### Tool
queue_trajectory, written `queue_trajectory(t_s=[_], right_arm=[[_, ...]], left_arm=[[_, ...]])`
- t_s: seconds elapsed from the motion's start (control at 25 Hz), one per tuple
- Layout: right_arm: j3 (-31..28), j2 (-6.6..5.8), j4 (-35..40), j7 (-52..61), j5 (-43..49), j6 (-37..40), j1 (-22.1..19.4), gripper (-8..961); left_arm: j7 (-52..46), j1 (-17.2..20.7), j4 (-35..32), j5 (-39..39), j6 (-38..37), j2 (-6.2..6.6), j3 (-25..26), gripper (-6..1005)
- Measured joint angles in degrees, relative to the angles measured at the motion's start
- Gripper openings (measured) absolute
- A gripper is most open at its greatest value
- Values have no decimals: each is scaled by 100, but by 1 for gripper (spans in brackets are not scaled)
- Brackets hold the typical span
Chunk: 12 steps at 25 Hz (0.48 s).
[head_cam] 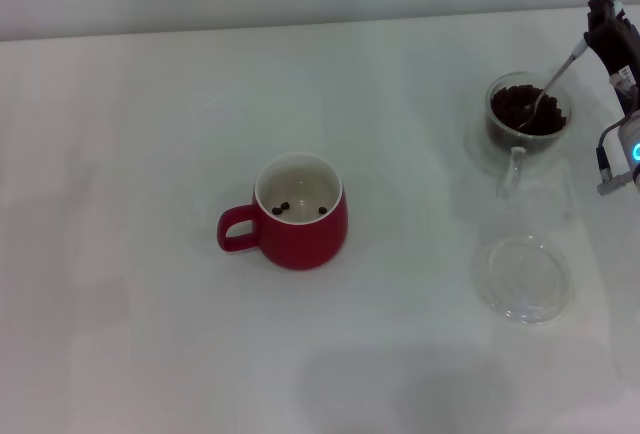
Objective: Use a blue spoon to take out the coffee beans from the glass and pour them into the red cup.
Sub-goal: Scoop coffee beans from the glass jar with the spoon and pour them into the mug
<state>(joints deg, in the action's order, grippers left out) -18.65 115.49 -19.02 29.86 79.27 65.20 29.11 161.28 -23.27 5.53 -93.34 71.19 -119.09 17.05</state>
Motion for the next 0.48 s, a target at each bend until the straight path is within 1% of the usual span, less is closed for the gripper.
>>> queue_trajectory(t_s=[0.48], right_arm=[[2, -10, 111, 605, 0, -210, -11, 164]], left_arm=[[0, 8, 0, 0, -2, 0, 0, 876]])
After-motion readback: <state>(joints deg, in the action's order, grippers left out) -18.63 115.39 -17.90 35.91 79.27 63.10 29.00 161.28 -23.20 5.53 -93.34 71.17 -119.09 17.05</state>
